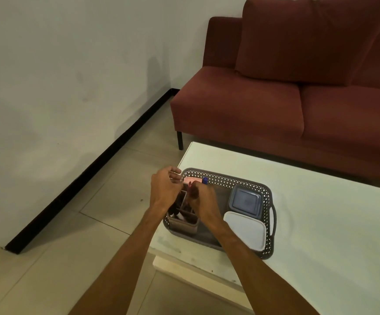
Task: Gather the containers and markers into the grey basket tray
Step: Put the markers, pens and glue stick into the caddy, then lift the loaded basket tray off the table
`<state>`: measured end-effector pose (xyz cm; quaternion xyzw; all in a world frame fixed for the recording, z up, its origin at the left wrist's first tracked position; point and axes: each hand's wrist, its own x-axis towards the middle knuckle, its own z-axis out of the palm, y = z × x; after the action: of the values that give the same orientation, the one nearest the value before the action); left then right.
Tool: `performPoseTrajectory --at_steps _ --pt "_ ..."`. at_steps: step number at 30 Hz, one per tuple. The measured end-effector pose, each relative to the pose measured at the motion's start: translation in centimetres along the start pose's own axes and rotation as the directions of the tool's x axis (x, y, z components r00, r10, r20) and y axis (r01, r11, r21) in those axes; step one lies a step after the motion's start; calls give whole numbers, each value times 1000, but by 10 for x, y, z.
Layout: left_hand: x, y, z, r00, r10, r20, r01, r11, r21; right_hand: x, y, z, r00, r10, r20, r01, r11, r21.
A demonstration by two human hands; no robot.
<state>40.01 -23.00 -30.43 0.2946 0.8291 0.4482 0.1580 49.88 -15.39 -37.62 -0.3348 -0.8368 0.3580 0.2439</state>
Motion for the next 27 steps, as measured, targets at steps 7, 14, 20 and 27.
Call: performPoseTrajectory --at_steps 7,14,20,27 --pt "-1 -11 4 1000 6 24 -7 1000 14 -11 10 9 995 9 104 1 996 -90" --pt "-1 -13 5 998 55 44 -56 998 17 -11 8 -9 1000 -11 -19 10 998 -58" --pt "-5 -14 6 994 107 23 -106 994 -41 -12 18 -40 980 94 -175 -81 993 82" --pt "-2 -46 -11 991 12 -136 -51 956 -289 -32 43 -72 919 208 -335 -165 975 150"
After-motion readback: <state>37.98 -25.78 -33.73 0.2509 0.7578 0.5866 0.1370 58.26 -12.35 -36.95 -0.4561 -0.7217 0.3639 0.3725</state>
